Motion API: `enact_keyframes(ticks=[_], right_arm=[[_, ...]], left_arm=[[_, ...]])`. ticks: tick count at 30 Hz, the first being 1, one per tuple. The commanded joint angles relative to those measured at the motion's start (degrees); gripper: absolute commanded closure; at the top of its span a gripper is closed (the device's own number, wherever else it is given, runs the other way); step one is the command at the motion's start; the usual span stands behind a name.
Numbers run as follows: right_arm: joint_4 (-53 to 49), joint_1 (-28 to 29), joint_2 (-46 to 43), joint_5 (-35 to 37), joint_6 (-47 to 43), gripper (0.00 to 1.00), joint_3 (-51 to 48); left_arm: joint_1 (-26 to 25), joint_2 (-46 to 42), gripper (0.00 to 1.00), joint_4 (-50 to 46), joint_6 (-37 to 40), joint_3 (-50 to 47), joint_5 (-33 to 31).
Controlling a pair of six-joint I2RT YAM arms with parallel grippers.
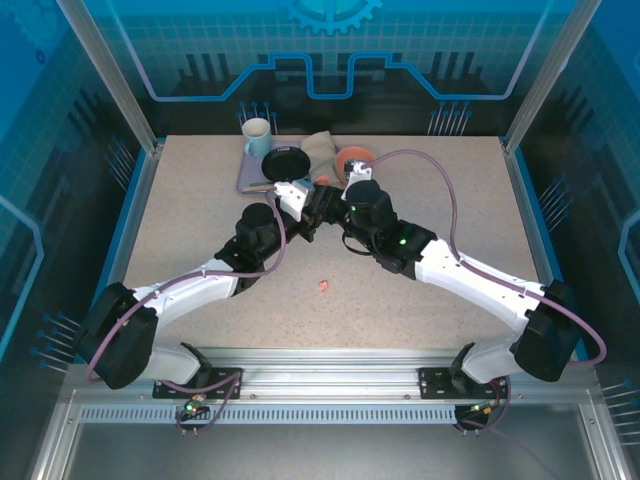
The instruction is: Insert wireless bluetooth earbuds into charging case
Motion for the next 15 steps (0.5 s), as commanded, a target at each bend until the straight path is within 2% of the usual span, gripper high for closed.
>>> enact_keyframes(ticks=[1, 8, 11, 15], right_arm=[[-5.26, -1.1, -0.11, -0.34, 1.45, 0.67, 0.52], [-6.37, -2.18, -1.33, 0.42, 3.02, 0.66, -0.88], [-6.59, -2.79, -2.26, 0.1, 3.18, 0.56, -1.39], [-6.55, -3.3, -3.32, -0.19, 2.96, 0.54, -1.44]], left_arm=[[-0.2, -1.95, 1.0, 5.74, 0.11, 2.28, 1.79], [-0.17, -2.25, 1.0, 5.73, 0.5, 2.15, 2.07], [-0.26, -2.25, 1.0, 5.6, 0.56, 2.21, 2.28], [-0.22, -2.3, 1.0, 5.59, 0.33, 2.01, 2.43]])
